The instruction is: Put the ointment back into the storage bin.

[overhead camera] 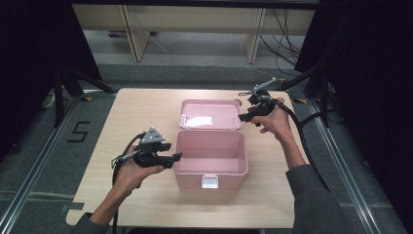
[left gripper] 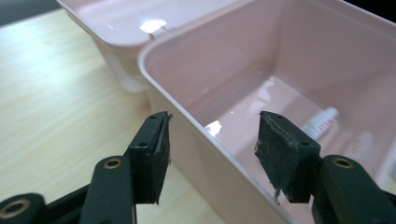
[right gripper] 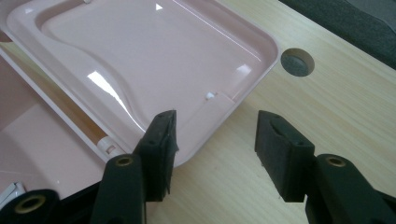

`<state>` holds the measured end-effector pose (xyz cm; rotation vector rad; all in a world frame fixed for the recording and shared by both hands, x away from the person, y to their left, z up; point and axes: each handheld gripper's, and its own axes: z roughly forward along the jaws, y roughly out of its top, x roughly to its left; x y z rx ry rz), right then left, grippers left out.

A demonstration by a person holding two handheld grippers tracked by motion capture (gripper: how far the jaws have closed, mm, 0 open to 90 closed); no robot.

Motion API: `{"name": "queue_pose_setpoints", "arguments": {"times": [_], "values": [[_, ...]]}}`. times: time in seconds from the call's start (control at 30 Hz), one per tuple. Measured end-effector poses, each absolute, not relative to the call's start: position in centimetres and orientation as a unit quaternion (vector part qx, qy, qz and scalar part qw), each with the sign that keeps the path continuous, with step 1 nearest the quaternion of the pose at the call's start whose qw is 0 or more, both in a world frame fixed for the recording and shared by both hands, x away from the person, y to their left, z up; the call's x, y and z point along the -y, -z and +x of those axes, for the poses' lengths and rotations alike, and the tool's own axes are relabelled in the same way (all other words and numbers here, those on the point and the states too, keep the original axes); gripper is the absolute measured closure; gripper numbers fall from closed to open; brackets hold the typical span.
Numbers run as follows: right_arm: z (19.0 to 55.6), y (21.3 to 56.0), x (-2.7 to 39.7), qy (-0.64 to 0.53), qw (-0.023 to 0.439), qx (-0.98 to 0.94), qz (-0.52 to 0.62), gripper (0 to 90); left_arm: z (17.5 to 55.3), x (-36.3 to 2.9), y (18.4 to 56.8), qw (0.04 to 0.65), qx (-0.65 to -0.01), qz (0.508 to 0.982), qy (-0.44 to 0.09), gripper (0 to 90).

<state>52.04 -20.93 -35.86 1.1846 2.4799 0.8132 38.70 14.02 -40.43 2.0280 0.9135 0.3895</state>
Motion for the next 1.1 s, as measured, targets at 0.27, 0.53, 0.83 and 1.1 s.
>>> {"name": "queue_pose_setpoints", "arguments": {"times": [0.27, 0.53, 0.83, 1.1], "values": [[52.5, 35.7, 21.5, -0.282, 0.136, -0.845, 0.435, 49.0, 41.9, -13.1, 40.1, 0.404, -0.366, 0.823, -0.159, 43.7], [53.5, 35.8, 21.6, -0.287, 0.154, -0.843, 0.429, 48.3, 44.7, -12.2, 40.0, 0.376, -0.377, 0.832, -0.157, 44.4], [54.2, 36.5, 21.1, -0.281, 0.153, -0.841, 0.436, 48.1, 46.4, -11.5, 40.9, 0.363, -0.38, 0.838, -0.146, 52.3], [54.6, 37.0, 21.0, -0.277, 0.148, -0.838, 0.447, 47.1, 46.8, -11.1, 41.3, 0.356, -0.371, 0.845, -0.148, 65.2]]}}
